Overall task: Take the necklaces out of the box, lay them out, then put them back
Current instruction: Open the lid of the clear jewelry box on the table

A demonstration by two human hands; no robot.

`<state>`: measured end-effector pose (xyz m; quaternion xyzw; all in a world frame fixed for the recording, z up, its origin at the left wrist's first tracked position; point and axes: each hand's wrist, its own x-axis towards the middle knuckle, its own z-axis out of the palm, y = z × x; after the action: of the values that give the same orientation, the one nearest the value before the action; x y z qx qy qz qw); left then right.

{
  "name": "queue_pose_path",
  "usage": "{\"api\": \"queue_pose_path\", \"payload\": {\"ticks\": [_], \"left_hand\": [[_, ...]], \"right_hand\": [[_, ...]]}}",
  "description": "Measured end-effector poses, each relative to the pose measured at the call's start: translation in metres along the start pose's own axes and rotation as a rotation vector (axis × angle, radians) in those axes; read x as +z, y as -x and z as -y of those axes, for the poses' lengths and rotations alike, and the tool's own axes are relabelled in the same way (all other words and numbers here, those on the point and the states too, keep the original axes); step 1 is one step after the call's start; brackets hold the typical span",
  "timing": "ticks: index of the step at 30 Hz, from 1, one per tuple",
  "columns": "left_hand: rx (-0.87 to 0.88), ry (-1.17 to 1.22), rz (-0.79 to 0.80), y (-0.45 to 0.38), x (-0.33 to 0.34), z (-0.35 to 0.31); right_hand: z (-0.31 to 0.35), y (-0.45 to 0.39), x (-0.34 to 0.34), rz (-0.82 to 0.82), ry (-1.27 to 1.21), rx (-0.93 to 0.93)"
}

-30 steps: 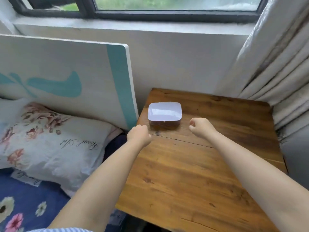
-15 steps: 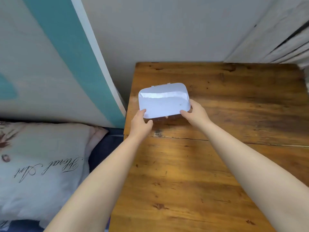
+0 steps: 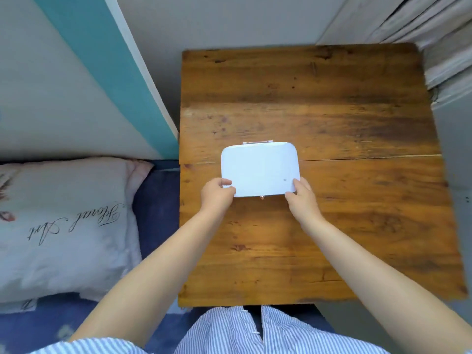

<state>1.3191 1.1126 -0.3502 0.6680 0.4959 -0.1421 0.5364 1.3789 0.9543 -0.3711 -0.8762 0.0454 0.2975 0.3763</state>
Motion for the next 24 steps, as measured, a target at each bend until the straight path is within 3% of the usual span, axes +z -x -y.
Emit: {"api": "queue_pose_path", "payload": {"ticks": [6,14,18,24], "left_hand": [[-0.085,0.014,0.040,0.042,0.008,0.020],[0.255,0.158,-0.178,0.047,-0.008,-0.011],[0.370,0.033,-0.215,0.024,-0.003,-0.044],[0.338,-0.385,-0.137,-0.012,0.005,-0.031]], "right_hand": [[-0.021,0.048,-0.019,-0.022,0.070,0.051],[0.022,0.019,-0.058,-0.249,0.014,-0.300],[0.051,-0.034,-0.062,-0.245,0.111,-0.352],[0.062,-0.082,-0.059,-0.098,0.304,-0.155]]}}
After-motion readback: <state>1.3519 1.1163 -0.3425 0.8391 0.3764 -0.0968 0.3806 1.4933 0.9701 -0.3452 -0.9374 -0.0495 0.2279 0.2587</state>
